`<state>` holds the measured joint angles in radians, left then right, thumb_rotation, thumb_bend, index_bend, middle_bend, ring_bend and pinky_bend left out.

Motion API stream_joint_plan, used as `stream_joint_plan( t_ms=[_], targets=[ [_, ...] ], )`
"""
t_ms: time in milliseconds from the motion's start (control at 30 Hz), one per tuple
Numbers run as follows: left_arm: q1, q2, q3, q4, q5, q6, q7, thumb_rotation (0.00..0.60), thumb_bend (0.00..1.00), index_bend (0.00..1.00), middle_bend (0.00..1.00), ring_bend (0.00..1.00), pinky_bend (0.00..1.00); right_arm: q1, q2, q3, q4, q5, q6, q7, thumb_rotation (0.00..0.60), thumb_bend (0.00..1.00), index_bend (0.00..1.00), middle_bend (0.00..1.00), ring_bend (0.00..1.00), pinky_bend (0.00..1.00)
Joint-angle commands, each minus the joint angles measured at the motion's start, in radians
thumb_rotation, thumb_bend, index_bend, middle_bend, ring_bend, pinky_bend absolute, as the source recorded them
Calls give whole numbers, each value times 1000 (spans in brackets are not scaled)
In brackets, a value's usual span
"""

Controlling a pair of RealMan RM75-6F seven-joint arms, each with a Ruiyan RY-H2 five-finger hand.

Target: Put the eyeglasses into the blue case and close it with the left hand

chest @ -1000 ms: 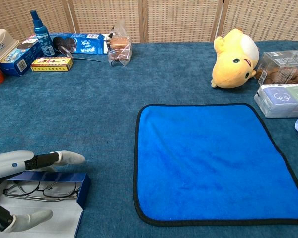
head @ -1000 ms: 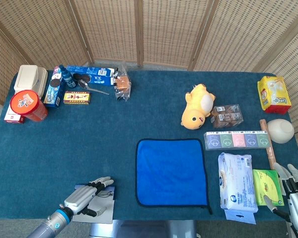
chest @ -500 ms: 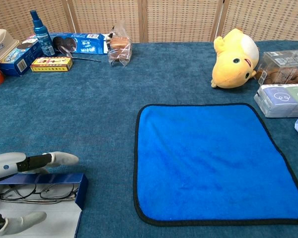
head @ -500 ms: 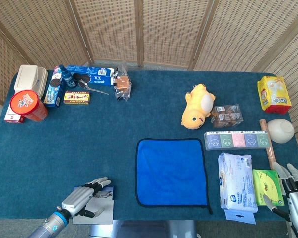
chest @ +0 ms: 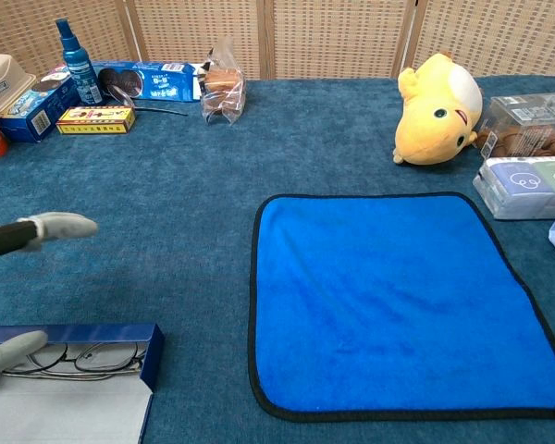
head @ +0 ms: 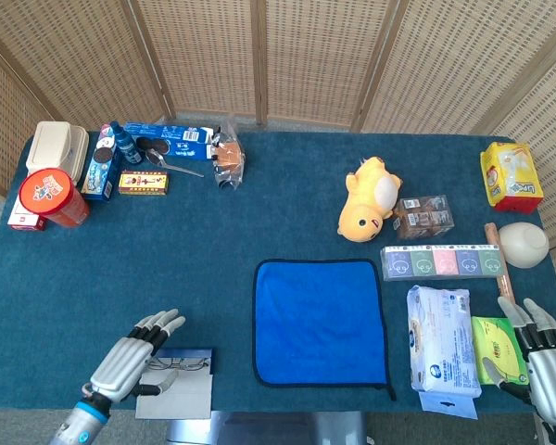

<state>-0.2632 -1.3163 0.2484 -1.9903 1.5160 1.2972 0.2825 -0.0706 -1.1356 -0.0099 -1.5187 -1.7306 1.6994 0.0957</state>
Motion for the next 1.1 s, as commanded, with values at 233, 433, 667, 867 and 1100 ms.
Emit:
stream_joint_plan(
  t_ms=[233, 433, 667, 867, 1100],
  targets=[
    [209, -44, 123, 206, 316, 265, 70, 465, 367, 0, 0, 0, 25, 30, -7, 2, -2, -6, -36, -14, 565, 278, 23, 157, 75, 164],
    [269, -67, 144, 302, 364, 301, 115, 471, 372, 0, 0, 0, 18, 41, -16, -2, 7, -11, -48, -8, 565, 278, 23, 157, 74, 164],
    [383, -146, 134, 510, 403, 384, 175, 477, 372, 0, 0, 0, 7, 55, -18, -7, 38, -22, -52, 22, 566, 277, 22, 157, 74, 164],
    [452, -193, 131, 656, 417, 419, 191, 482, 371, 0, 0, 0, 0, 69, -17, -11, 68, -31, -55, 56, 565, 279, 20, 157, 74, 164],
    [517, -258, 112, 841, 427, 487, 155, 503, 372, 0, 0, 0, 0, 88, -14, -16, 86, -51, -60, 75, 561, 278, 10, 157, 74, 164]
  ],
)
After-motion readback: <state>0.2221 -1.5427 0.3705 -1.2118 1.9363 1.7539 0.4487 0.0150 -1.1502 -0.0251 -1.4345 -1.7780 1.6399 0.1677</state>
